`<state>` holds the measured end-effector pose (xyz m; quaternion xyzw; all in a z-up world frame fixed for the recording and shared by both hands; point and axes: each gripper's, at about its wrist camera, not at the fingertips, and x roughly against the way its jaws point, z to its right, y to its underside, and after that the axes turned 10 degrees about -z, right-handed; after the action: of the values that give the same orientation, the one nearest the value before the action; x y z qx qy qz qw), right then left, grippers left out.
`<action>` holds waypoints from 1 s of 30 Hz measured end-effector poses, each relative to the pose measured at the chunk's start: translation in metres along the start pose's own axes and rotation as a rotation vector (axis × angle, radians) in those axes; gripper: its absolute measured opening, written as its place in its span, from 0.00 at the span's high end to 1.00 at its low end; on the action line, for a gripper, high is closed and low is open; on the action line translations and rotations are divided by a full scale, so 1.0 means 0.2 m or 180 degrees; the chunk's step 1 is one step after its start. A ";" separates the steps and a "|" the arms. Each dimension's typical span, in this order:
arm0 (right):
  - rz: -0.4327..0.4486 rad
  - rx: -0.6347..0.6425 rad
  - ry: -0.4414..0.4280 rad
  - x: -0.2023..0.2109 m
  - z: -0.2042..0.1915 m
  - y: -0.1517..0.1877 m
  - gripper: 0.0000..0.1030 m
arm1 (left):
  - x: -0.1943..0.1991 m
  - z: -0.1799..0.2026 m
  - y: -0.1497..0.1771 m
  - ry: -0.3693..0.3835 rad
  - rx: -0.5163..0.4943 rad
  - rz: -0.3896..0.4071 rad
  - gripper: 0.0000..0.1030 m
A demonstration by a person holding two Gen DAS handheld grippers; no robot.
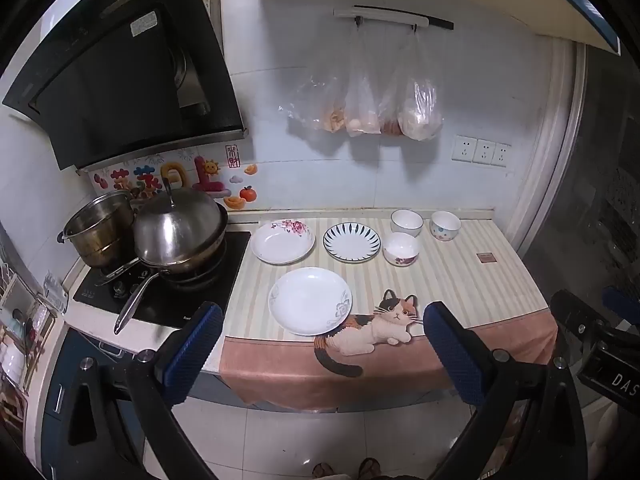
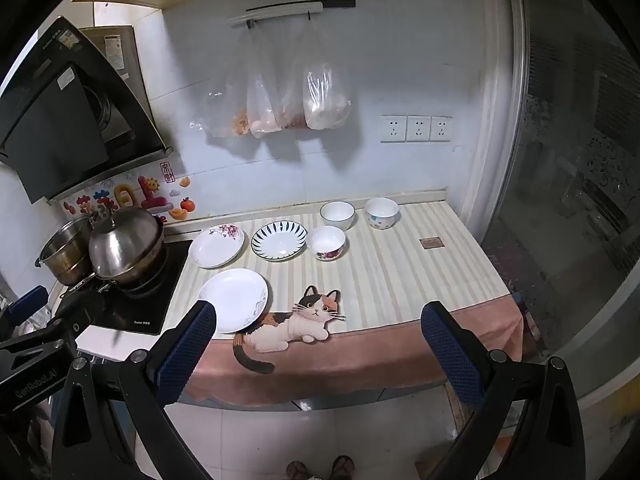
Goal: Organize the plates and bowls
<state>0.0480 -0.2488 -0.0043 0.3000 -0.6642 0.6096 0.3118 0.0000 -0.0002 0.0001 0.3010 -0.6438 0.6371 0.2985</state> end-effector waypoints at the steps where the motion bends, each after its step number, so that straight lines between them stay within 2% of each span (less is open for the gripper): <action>1: 0.0016 -0.0020 -0.0030 0.00 0.00 0.00 0.00 | 0.00 0.00 0.00 -0.0002 0.0001 0.0003 0.00; 30: 0.0041 0.0022 0.0015 0.02 -0.02 -0.04 0.00 | 0.02 -0.01 -0.01 0.0003 0.0010 0.0039 0.00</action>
<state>0.0508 -0.2447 0.0041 0.2953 -0.6634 0.6146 0.3083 -0.0003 0.0009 0.0042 0.2972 -0.6445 0.6400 0.2945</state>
